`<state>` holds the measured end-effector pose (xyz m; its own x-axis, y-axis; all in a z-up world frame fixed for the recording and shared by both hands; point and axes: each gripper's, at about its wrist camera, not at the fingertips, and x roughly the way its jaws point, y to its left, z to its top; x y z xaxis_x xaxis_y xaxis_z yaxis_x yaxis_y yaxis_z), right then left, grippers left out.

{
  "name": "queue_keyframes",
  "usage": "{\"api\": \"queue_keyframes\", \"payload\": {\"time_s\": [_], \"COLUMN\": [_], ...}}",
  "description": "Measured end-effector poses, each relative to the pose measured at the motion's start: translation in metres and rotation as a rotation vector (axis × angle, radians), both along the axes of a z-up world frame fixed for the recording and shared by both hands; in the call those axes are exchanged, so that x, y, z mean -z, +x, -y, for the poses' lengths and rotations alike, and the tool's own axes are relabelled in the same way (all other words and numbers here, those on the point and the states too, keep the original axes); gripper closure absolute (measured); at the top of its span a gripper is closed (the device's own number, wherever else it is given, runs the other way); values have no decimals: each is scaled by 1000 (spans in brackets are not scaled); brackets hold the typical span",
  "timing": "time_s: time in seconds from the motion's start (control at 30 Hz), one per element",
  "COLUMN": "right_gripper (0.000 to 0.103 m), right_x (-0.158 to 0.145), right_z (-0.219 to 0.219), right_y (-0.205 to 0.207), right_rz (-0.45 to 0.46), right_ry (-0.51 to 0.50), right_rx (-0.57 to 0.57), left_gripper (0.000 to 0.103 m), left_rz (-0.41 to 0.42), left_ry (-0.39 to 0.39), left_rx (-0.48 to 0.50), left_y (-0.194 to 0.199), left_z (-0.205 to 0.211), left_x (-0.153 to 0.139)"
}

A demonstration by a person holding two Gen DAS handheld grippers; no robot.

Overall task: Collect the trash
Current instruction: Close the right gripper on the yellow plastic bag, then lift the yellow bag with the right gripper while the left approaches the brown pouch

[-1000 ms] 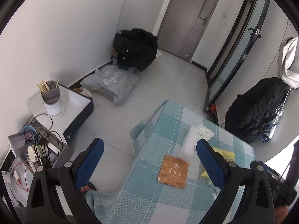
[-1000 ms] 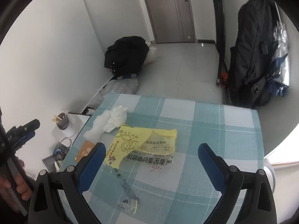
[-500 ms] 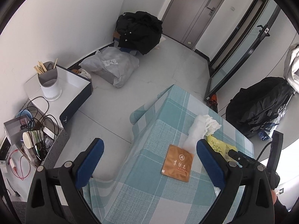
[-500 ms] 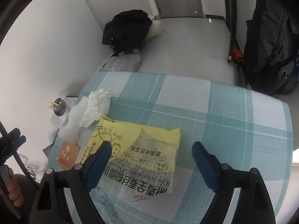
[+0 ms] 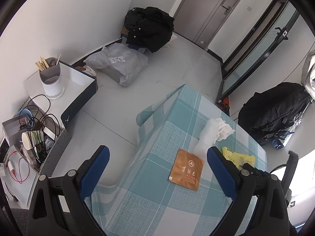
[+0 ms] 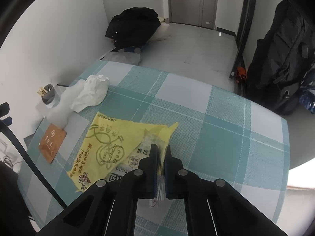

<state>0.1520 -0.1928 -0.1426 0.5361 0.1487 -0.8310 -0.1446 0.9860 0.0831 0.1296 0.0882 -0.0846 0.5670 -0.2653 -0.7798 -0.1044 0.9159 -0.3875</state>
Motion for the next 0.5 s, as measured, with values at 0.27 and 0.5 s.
{"api": "queue_keyframes", "payload": {"time_s": [0.27,0.5], "right_gripper": [100,100], "right_x": [-22,-30], "right_z": [21,43], "right_y": [-27,-55], "right_rz": [25,32], "right_ry": [100,177], "right_rx": [15,58], "left_gripper": [5,5], "left_rz": [-24,-23], "left_ry": [7,70], "left_rx": [30,52], "left_y": [0,-5], "left_z": [4,16], "left_x": [6,7]}}
